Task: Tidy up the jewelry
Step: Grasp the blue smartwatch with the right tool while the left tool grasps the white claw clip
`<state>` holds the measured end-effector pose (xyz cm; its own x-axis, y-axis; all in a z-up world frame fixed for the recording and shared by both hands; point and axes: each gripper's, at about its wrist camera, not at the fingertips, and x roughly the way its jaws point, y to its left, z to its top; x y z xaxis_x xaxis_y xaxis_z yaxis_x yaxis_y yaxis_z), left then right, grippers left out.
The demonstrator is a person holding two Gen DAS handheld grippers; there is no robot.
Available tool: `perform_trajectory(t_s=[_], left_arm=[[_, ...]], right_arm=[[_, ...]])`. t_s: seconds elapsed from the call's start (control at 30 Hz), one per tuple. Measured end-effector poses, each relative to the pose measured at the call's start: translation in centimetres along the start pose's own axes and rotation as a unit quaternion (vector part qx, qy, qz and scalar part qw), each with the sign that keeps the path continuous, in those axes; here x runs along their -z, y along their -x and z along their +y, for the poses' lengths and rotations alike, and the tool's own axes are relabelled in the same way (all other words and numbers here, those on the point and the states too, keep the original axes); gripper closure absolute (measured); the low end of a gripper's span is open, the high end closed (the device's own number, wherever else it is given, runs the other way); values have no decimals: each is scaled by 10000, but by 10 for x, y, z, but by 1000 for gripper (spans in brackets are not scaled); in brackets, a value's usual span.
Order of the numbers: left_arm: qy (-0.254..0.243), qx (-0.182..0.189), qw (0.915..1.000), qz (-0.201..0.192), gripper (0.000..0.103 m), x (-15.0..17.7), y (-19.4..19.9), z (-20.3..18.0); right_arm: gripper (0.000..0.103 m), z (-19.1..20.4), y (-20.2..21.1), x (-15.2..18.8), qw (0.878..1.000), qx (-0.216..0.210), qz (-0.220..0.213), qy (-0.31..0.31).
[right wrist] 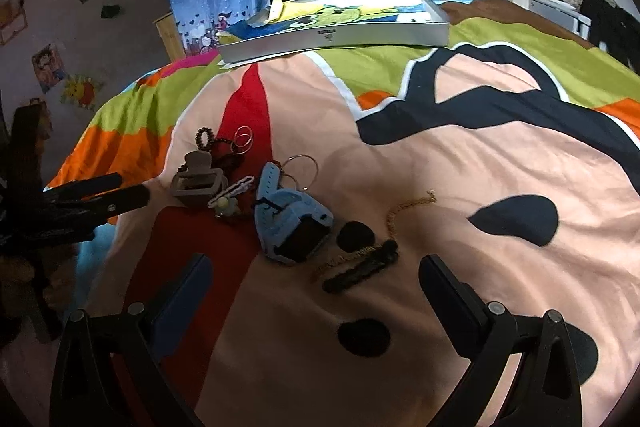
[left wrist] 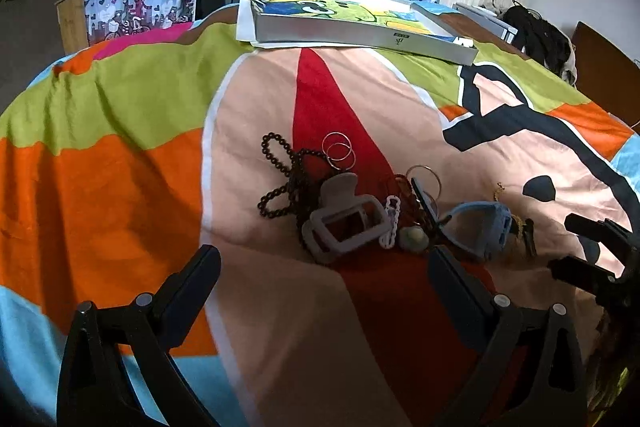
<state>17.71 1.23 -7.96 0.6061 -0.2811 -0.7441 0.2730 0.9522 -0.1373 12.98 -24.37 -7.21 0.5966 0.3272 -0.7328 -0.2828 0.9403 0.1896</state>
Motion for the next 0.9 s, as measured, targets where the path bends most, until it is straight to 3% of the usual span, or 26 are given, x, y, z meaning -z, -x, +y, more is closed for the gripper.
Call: perform_trajectory(t_s=[0.13, 0.3, 0.47, 0.57, 0.77, 0.9], left_arm=[[26, 109, 9999, 59, 13, -2, -12, 2], [157, 262, 9995, 69, 28, -8, -21, 6], [378, 427, 9981, 234, 41, -12, -33, 13], [503, 449, 9971, 356, 48, -11, -37, 19], [731, 588, 9940, 564, 58, -11, -42, 30], [668, 586, 9930, 776, 71, -12, -50, 28]], right_arm=[[8, 3, -11, -4, 9999, -38, 68, 145], [19, 8, -25, -10, 9989, -42, 155, 439], [21, 13, -38, -17, 9967, -59, 237, 773], [29, 14, -47, -18, 9956, -53, 319, 882], [30, 14, -60, -17, 9955, -77, 415, 853], [30, 17, -64, -18, 9948, -71, 447, 909]])
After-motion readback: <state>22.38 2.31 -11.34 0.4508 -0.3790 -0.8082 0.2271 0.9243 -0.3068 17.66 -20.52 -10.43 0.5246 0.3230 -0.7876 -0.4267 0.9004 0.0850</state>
